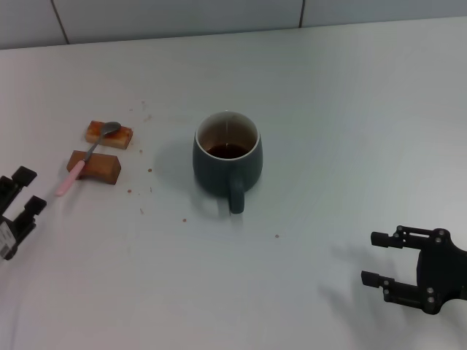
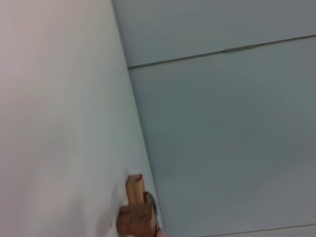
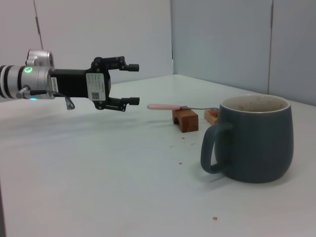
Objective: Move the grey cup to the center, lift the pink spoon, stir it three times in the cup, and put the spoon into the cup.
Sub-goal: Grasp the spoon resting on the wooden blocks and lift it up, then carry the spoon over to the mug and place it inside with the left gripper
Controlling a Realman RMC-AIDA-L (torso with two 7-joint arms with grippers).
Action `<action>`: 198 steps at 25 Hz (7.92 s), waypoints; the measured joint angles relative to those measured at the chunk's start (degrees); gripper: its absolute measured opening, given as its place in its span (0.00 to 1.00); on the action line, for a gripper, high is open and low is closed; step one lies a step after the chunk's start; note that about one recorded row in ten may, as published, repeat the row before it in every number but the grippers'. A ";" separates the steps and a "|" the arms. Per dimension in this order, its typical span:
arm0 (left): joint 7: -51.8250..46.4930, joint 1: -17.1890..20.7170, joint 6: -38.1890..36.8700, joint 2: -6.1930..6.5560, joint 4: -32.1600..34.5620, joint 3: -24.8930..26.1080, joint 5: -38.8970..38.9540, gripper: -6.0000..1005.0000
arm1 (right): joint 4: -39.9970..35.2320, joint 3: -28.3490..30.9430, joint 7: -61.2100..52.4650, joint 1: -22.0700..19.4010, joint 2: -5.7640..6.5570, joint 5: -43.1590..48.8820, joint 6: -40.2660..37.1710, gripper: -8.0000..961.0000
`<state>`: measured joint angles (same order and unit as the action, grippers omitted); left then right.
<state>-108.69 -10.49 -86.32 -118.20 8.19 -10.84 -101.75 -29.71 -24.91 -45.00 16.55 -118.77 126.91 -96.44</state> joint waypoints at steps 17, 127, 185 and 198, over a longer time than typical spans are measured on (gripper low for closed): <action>-2.20 -0.36 4.78 -0.20 -4.37 -0.21 0.02 0.78 | -0.43 0.14 -0.01 0.18 0.02 0.00 -0.16 0.65; -3.12 -7.61 14.32 -0.37 -9.36 3.71 0.29 0.13 | -0.70 0.30 -1.49 2.70 0.21 -0.26 0.31 0.65; 13.26 -20.64 -9.45 -0.46 90.38 -57.26 -21.23 0.15 | -0.69 0.30 -3.51 2.57 -0.06 -0.17 2.05 0.65; 10.65 -21.64 -6.42 -0.55 94.09 -66.98 -35.41 0.15 | -0.44 0.30 -3.63 2.62 -0.07 -0.18 2.82 0.65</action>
<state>-98.04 -32.14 -92.74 -118.74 102.28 -77.82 -137.15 -30.14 -24.61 -48.63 19.17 -118.83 126.73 -93.62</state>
